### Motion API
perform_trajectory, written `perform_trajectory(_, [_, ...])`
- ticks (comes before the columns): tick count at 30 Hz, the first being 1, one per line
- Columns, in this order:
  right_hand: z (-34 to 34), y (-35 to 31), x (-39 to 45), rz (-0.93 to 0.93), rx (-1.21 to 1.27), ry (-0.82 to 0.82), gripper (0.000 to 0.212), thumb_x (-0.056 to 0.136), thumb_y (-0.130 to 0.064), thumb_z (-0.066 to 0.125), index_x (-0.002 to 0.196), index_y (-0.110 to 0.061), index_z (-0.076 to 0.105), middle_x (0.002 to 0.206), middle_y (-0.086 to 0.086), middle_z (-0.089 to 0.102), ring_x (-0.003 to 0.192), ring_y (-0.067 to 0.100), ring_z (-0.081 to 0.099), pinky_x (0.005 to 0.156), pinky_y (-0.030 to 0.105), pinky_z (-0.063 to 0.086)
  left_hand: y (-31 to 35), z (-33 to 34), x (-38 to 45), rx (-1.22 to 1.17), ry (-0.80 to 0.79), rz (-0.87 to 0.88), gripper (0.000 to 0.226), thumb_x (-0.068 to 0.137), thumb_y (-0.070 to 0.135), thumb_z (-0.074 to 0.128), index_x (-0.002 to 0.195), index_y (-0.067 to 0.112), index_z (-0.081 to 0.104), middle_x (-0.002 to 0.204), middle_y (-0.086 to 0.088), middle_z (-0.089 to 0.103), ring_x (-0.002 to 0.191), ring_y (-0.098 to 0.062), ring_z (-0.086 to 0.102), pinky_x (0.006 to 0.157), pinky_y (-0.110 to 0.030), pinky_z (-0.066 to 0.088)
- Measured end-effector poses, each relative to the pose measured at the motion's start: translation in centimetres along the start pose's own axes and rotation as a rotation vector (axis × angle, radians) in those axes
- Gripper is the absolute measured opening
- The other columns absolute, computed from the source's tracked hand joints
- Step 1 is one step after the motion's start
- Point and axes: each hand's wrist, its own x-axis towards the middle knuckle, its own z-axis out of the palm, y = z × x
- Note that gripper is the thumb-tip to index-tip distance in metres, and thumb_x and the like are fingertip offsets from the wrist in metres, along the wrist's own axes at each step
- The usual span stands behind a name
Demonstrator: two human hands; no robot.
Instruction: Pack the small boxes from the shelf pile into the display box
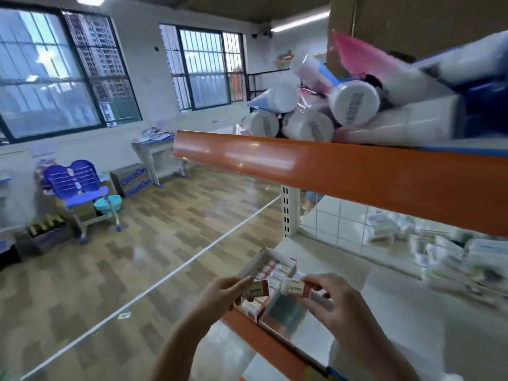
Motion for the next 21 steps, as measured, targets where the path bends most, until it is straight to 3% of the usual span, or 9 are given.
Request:
perform_trajectory(5, [2.9,0.3,3.4,0.07,-0.092,-0.069,0.034,0.085,-0.026,0.067,0.118,-0.028,0.059,0.107,-0.014,0.057,0.1,-0.002,0.049,0.082,0.004,0.035,-0.3,-2.2,4.7,0.005,-0.128,-0.015,0.034,0.069,0.062,0.057,0.069,0.033,0.074,0.066,0.005,0.066,0.054,-0.005,0.049,0.053,-0.019,0.038])
perform_trajectory(9, [5.2,0.0,5.4,0.182,-0.163,-0.057,0.033,0.087,-0.029,0.063,0.118,-0.033,0.056,0.111,-0.019,0.055,0.102,-0.004,0.047,0.087,0.008,0.034,0.3,-3.6,8.1,-0.016,-0.252,0.044,0.029,0.08,0.046,0.057,0.074,0.022,0.073,0.055,0.011,0.06,0.047,0.004,0.045,0.048,-0.01,0.035])
perform_trajectory(12, [7.0,-0.3,6.5,0.259,-0.199,-0.043,0.033,0.087,-0.031,0.062,0.119,-0.035,0.055,0.11,-0.021,0.054,0.098,-0.007,0.047,0.078,0.005,0.036,0.3,-4.6,10.8,-0.011,-0.35,0.111,0.023,0.091,0.027,0.055,0.076,0.019,0.071,0.057,0.01,0.06,0.047,0.003,0.044,0.047,-0.011,0.033])
perform_trajectory(16, [9.1,-0.7,7.7,0.358,-0.228,-0.017,0.034,0.087,-0.034,0.061,0.12,-0.038,0.054,0.112,-0.027,0.049,0.094,-0.011,0.045,0.072,0.004,0.034,-0.3,-5.5,13.5,0.066,-0.443,0.185,0.028,0.086,0.044,0.055,0.068,0.028,0.069,0.052,0.016,0.059,0.048,0.003,0.043,0.047,-0.012,0.032])
perform_trajectory(19, [10.6,-1.2,8.0,0.41,-0.244,0.015,0.037,0.087,-0.034,0.061,0.122,-0.038,0.054,0.112,-0.027,0.049,0.088,-0.015,0.043,0.064,0.002,0.031,-1.2,-6.1,15.2,0.096,-0.527,0.232,0.033,0.075,0.061,0.051,0.074,0.035,0.072,0.058,0.017,0.062,0.052,0.005,0.046,0.051,-0.013,0.035])
perform_trajectory(21, [11.5,-1.3,8.2,0.43,-0.268,0.035,0.039,0.087,-0.033,0.062,0.124,-0.034,0.054,0.121,-0.021,0.053,0.094,-0.01,0.044,0.067,0.002,0.028,-1.8,-6.3,16.0,0.099,-0.579,0.239,0.031,0.075,0.063,0.051,0.079,0.04,0.072,0.063,0.016,0.063,0.055,0.003,0.048,0.056,-0.019,0.037])
